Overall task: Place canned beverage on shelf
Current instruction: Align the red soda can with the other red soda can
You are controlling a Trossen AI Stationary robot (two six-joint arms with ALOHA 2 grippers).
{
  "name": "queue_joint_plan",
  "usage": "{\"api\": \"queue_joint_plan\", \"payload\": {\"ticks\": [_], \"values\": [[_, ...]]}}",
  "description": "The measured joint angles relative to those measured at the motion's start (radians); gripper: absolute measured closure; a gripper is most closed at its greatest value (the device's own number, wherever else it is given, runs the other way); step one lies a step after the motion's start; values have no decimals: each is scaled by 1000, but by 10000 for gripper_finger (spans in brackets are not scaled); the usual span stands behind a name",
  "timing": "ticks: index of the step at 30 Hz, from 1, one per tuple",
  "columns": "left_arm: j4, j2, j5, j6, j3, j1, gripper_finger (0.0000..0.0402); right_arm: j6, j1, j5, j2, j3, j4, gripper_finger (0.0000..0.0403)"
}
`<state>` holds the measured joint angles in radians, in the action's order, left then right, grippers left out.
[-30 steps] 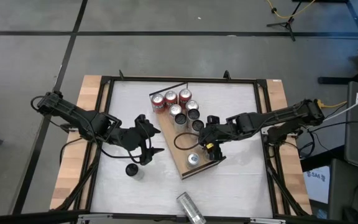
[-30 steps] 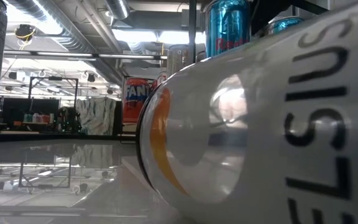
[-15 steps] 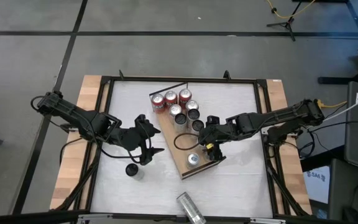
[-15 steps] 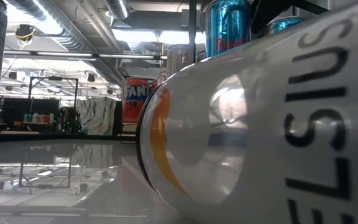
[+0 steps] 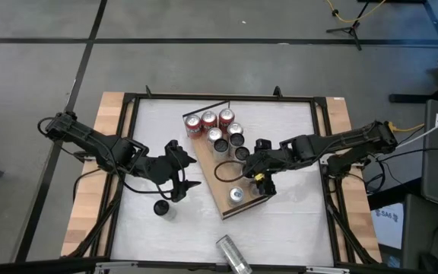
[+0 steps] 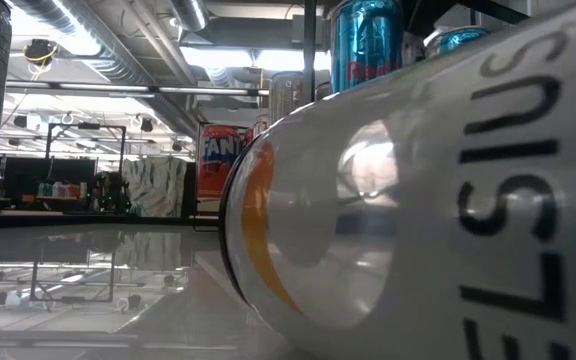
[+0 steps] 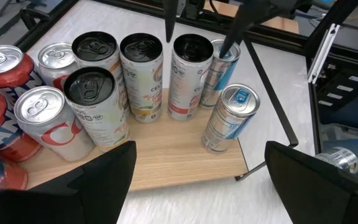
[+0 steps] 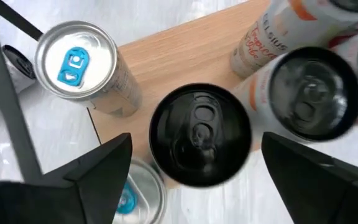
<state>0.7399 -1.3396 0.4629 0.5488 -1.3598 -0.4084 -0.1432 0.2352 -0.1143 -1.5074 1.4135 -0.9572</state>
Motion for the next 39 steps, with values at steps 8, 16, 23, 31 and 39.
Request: {"api": "queue_joint_plan", "payload": {"ticks": [8, 16, 23, 31, 39], "values": [[0, 0, 0, -3, 0, 0, 52, 87, 0, -83, 1, 118, -88, 49], [0, 0, 0, -3, 0, 0, 52, 182, -27, -95, 1, 153, 2, 49], [-1, 0, -44, 49, 0, -1, 52, 183, -61, -59, 1, 153, 21, 49], [-37, 1, -81, 115, 0, -40, 52, 183, -60, -58, 1, 152, 22, 49], [136, 27, -145, 377, 0, -127, 53, 183, -59, -51, 0, 152, 13, 49]]}}
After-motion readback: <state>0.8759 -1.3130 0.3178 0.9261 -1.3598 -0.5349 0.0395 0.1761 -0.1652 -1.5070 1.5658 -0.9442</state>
